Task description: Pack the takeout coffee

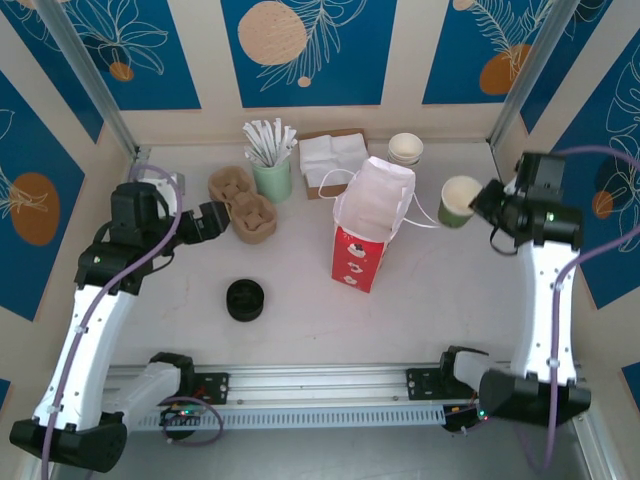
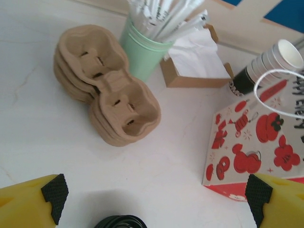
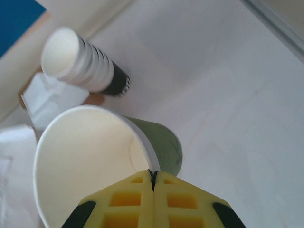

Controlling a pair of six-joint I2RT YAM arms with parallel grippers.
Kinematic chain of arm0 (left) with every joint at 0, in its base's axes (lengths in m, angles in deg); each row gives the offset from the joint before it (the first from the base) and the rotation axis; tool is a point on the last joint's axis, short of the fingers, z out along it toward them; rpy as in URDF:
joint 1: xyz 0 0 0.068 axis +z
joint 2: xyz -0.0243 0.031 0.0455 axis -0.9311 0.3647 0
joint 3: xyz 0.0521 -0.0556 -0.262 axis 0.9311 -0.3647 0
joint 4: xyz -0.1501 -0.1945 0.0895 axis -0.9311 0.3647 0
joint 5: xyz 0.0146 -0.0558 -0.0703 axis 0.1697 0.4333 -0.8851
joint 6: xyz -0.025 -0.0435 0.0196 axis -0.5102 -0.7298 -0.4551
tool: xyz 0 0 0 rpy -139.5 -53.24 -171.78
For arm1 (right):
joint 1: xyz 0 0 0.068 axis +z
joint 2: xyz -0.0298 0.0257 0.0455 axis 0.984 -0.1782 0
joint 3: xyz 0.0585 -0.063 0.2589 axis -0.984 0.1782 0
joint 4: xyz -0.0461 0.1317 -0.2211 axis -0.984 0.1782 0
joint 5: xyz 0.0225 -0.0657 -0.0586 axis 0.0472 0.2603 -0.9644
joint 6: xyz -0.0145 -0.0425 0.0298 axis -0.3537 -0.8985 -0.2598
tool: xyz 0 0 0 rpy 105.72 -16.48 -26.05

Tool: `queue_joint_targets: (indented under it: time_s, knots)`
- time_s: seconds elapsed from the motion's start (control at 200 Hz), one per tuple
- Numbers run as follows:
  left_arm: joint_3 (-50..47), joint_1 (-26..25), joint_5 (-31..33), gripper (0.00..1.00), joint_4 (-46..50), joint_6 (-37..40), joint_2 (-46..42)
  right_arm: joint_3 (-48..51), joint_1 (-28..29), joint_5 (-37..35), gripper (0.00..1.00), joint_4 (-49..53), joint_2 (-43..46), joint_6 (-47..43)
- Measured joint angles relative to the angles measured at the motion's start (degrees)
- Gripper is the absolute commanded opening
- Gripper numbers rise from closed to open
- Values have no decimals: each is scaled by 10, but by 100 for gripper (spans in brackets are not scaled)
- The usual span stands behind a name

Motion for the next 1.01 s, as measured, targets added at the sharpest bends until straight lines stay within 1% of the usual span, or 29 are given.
queue_joint_targets:
  time_s: [0.09,0.17,0.365,0.51,0.58,0.65,0.705,0.795,0.835,0.905,1.005]
  knots:
    - [-10,-22,0,96,-4,2,8,67,1,-7,0,-8,62,11]
    - [-16,-42,3,96,-7,2,21,106,1,-9,0,-10,89,23]
    - [-24,-86,22,96,-18,2,50,196,-1,-1,0,-14,92,48]
    - [-25,-93,34,96,-21,2,51,270,3,20,0,-11,115,61]
    - [-27,-93,38,96,-23,2,51,291,18,30,0,-11,132,65]
    - [-32,-94,42,96,-22,1,51,303,60,36,0,-11,147,73]
    - [-38,-94,44,96,-23,1,51,305,122,30,0,-12,156,85]
    - [-50,-94,46,96,-23,-1,51,306,240,14,0,-16,173,111]
    - [-56,-94,47,97,-24,-3,50,307,281,8,0,-16,179,122]
    - [-67,-94,49,97,-25,-4,47,317,340,-6,0,-19,186,142]
    - [-77,-94,52,97,-24,-4,41,345,409,-20,0,-30,193,171]
